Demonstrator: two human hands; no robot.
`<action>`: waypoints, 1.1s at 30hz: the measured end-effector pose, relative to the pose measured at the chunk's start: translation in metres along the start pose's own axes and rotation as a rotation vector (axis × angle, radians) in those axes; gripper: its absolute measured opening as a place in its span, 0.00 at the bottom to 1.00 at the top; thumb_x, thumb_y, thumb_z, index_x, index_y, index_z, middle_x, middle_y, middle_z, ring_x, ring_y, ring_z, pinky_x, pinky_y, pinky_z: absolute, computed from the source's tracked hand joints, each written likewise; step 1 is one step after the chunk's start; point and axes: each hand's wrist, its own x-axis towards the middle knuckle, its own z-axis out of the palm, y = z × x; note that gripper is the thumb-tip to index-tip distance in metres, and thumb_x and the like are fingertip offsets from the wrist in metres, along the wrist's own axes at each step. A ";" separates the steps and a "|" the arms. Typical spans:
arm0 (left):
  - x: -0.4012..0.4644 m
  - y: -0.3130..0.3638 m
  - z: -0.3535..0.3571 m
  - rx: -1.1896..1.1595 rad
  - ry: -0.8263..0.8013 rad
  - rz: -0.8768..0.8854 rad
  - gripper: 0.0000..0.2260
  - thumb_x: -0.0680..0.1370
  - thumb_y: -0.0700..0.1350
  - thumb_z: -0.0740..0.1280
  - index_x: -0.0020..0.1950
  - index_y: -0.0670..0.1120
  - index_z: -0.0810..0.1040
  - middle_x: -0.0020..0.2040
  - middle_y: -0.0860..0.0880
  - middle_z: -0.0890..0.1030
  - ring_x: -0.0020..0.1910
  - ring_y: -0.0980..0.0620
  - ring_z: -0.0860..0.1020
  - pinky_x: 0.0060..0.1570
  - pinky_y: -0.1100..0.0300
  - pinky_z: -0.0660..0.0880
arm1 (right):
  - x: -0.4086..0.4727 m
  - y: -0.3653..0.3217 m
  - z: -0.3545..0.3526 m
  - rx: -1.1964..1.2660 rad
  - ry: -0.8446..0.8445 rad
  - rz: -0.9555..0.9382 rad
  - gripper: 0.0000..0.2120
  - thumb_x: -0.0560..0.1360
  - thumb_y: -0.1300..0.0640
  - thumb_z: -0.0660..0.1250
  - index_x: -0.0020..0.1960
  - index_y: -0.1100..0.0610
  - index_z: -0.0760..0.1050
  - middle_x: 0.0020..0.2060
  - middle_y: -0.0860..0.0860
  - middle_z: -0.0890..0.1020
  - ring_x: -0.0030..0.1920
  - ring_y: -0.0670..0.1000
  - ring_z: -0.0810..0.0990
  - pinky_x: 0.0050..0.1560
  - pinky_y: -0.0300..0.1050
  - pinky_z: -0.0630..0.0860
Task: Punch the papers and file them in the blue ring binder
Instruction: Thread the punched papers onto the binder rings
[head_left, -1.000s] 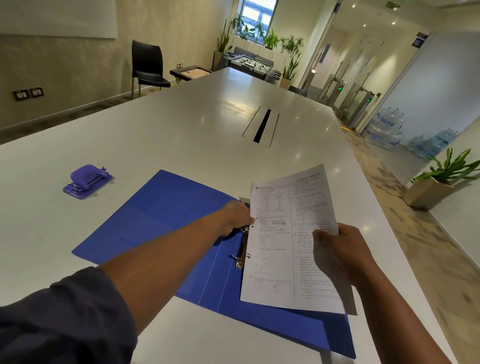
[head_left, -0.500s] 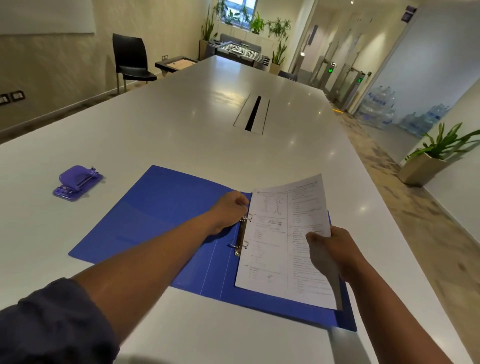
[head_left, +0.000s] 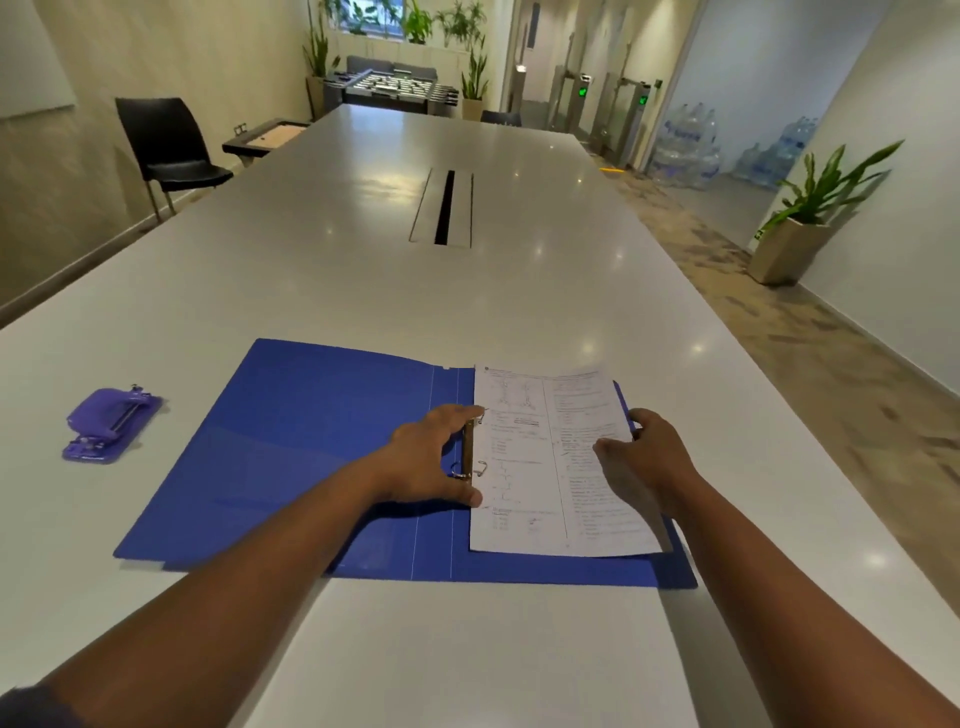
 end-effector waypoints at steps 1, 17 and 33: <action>0.000 -0.001 0.001 0.029 0.005 0.006 0.51 0.67 0.61 0.80 0.81 0.60 0.53 0.82 0.54 0.57 0.79 0.48 0.60 0.78 0.42 0.58 | -0.002 0.001 -0.001 0.004 0.001 0.010 0.17 0.72 0.59 0.74 0.57 0.51 0.74 0.46 0.44 0.82 0.46 0.49 0.84 0.47 0.50 0.83; 0.001 -0.001 0.008 0.216 0.035 0.000 0.50 0.68 0.67 0.75 0.83 0.56 0.54 0.84 0.51 0.49 0.81 0.46 0.54 0.78 0.46 0.48 | -0.013 0.019 0.005 -0.006 0.032 0.024 0.19 0.78 0.66 0.67 0.67 0.53 0.75 0.55 0.51 0.84 0.51 0.51 0.84 0.45 0.42 0.80; 0.008 0.001 0.014 0.147 0.079 -0.033 0.48 0.68 0.66 0.76 0.82 0.58 0.57 0.84 0.52 0.49 0.81 0.46 0.53 0.78 0.47 0.45 | -0.008 0.014 0.000 -0.070 0.042 -0.017 0.13 0.79 0.63 0.68 0.61 0.50 0.76 0.56 0.49 0.83 0.55 0.53 0.83 0.57 0.52 0.81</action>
